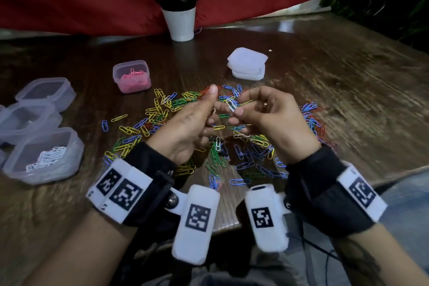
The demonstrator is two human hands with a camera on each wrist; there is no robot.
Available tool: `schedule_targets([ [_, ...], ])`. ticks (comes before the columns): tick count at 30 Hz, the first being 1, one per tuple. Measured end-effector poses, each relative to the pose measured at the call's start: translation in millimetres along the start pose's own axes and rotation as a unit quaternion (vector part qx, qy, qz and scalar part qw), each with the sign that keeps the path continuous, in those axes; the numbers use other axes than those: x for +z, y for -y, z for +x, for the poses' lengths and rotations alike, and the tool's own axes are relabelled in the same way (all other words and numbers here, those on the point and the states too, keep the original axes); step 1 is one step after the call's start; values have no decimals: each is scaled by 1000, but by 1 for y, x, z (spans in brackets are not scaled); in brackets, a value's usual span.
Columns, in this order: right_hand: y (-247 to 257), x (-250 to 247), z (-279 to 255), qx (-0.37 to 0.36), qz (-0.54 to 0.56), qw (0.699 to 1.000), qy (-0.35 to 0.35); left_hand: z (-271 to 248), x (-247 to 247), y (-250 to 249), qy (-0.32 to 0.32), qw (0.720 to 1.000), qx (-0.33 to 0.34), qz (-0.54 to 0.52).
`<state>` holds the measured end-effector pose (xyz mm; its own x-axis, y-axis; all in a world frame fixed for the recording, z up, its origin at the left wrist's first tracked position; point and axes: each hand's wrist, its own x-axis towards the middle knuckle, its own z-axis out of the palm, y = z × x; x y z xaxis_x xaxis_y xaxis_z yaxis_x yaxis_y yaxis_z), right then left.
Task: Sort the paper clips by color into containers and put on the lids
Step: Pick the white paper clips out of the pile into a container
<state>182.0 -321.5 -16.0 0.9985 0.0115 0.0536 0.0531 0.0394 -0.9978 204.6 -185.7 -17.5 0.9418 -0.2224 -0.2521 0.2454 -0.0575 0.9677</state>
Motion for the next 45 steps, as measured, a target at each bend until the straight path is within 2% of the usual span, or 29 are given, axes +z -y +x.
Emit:
schedule_targets([
  [3,-2,4,-2,-5,-11,1000,0,-5,11,3,6,998,12,-58],
  [6,-5,7,-2,-15,-66,998,-10,-5,19,6,-35,985,36,-162],
  [8,-5,1,-2,-16,-76,997,-26,-1,16,8,-50,965,31,-254],
  [10,-6,-14,-1,-33,-146,987,-60,4,5,9,-40,932,-7,-361],
  [12,-6,-29,3,-47,-267,959,-85,7,-7,12,-13,890,-52,-452],
  [13,-5,-34,5,-37,-328,941,-74,7,-12,14,0,874,-64,-482],
  [16,3,-39,9,-2,-474,880,-12,7,-18,16,7,852,-67,-520],
  [17,8,-37,11,-11,-506,863,-4,6,-19,16,5,852,-60,-519],
  [19,19,-33,15,-33,-560,827,34,3,-20,14,16,872,-50,-488],
  [21,26,-27,23,-24,-603,787,128,2,-24,12,36,891,-59,-448],
  [24,20,-14,40,-19,-657,716,237,1,-29,11,50,899,-91,-426],
  [26,10,-5,50,-35,-687,677,263,1,-32,10,59,904,-109,-408],
  [29,-2,6,59,-53,-709,646,278,1,-33,9,88,909,-106,-394],
  [31,-5,9,62,-50,-725,628,277,1,-32,9,84,909,-101,-395],
  [33,-5,9,65,-34,-721,632,282,2,-31,9,45,908,-111,-401],
  [34,-3,7,67,-25,-705,649,285,3,-31,9,24,911,-119,-393],
  [35,-1,3,69,-13,-676,680,285,3,-30,10,11,919,-130,-371],
  [36,2,-3,72,11,-625,729,281,5,-30,11,2,933,-138,-332],
  [37,5,-8,73,37,-558,783,272,7,-29,12,-8,954,-138,-267],
  [38,8,-14,74,61,-495,825,266,9,-29,13,-24,978,-124,-168],
  [39,11,-19,73,82,-445,850,270,10,-28,13,-38,994,-93,-38],
  [40,13,-22,71,97,-415,861,278,11,-27,11,-45,993,-49,98],
  [42,13,-26,68,110,-399,861,297,16,-22,6,-38,949,34,313],
  [43,12,-27,66,110,-398,860,300,18,-19,4,-25,918,46,393],
  [45,9,-30,65,110,-389,865,295,24,-14,0,-3,859,25,512],
])
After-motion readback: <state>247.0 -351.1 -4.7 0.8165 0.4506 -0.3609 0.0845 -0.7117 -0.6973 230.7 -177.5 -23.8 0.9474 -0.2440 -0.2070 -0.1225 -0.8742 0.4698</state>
